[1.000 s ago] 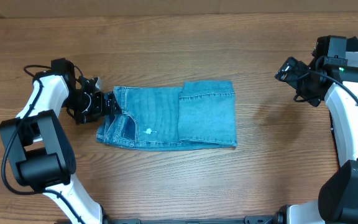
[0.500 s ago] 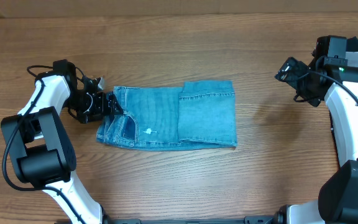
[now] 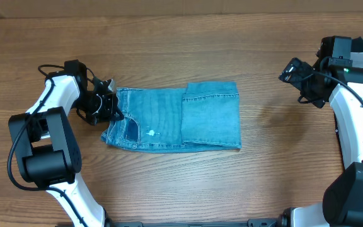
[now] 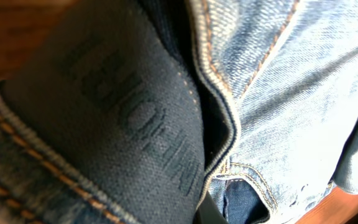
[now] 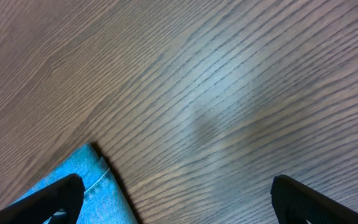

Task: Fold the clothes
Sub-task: 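Lift the waistband and fold it rightward over the jeans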

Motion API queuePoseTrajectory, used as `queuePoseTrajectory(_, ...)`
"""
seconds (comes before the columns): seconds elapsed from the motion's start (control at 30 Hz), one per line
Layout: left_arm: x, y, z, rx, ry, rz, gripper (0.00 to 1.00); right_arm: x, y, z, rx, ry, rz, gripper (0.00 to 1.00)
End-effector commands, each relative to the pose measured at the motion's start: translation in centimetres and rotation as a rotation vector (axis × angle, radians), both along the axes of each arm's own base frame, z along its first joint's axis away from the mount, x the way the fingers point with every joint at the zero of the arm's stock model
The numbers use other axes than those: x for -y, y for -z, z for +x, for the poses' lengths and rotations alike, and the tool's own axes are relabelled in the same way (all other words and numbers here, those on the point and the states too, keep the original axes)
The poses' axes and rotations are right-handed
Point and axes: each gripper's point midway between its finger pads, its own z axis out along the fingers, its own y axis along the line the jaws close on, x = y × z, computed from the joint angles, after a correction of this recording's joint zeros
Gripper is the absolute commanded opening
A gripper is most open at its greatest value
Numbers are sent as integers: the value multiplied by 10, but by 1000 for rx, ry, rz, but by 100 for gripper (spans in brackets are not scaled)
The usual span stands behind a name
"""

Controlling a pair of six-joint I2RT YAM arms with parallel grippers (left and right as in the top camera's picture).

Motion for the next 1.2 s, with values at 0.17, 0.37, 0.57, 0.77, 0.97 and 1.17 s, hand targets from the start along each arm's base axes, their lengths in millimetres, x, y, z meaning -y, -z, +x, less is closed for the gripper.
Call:
queuePoseTrajectory(0.17,-63,10,-26,-214,-202,350,4,2,-3,2,9,2,-18,100)
queuePoseTrajectory(0.37,-88,-37,-9,-219,-284,475,4,2,-3,2,9,2,-18,100)
queuePoseTrajectory(0.57,-69,-98,19,-123,-279,424,4,2,-3,2,9,2,-18,100)
queuePoseTrajectory(0.77,-9,-133,29,-46,-197,319,4,2,-3,2,9,2,-18,100)
queuePoseTrajectory(0.97,66,-139,21,-35,-50,210,4,2,-3,2,9,2,-18,100)
queuePoseTrajectory(1.17,124,-143,12,9,72,208,4,2,-3,2,9,2,-18,100)
